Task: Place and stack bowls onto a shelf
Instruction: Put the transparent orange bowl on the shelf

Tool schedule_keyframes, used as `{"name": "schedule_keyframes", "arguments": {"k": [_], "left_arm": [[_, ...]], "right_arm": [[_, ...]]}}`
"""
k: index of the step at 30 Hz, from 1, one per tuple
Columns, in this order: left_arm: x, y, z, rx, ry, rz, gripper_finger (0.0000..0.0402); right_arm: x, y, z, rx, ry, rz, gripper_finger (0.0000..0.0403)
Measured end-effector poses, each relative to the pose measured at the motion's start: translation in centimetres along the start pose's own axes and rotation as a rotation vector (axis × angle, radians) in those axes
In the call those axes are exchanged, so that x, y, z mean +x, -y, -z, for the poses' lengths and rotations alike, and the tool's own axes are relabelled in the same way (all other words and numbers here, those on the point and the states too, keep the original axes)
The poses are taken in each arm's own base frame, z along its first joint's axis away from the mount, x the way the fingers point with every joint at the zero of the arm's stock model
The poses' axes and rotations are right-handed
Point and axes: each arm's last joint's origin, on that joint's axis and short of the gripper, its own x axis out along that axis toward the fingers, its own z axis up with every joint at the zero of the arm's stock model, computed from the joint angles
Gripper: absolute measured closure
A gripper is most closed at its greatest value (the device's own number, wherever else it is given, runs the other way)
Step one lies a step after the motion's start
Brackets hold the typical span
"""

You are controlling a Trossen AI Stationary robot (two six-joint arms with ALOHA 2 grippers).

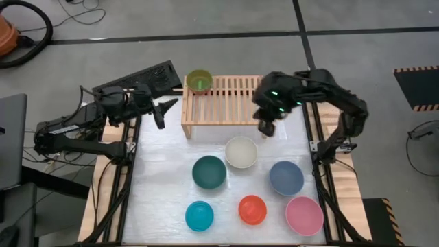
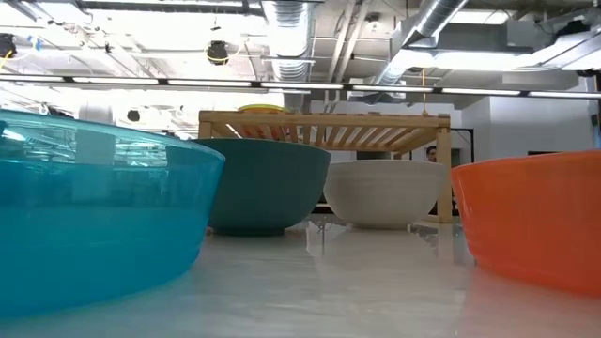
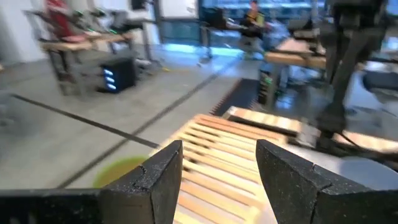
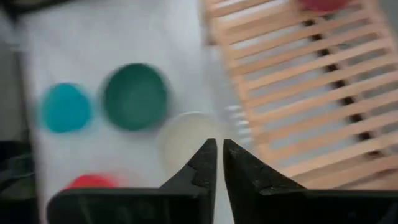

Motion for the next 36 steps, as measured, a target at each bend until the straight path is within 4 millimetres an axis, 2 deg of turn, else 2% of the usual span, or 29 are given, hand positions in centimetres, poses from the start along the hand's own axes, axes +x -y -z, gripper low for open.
{"name": "schedule_keyframes", "arguments": {"k": [3,5,11,14,22,27,36], "left_arm": [[0.0,0.2,0.3,0.008,-0.035,0.066,0.0209],[0.0,0.3,0.5,0.015,-0.054,0.111,0.0209],[-0.2,0.5,1.1,0.023,-0.113,0.191,0.0209],[-0.2,0.5,1.3,0.021,-0.130,0.205,0.0209],[-0.3,0.6,1.6,0.026,-0.168,0.227,0.0209],[-0.3,0.6,1.8,0.028,-0.191,0.252,0.0209],[-0.4,0.7,2.2,-0.002,-0.240,0.271,0.0209]], "right_arm": [[-0.5,-1.2,1.8,0.028,-0.044,-0.016,0.0313],[0.1,-2.1,2.8,0.047,-0.069,-0.033,0.0287],[3.4,-5.2,6.7,0.149,-0.268,-0.053,0.0200],[5.6,-7.5,8.8,0.175,-0.342,-0.046,0.0176],[12.0,-13.6,12.6,0.251,-0.286,-0.156,0.0183],[16.2,-15.4,13.8,0.246,-0.334,-0.101,0.0188],[23.2,-17.2,16.3,0.058,-0.500,-0.034,0.0188]]}}
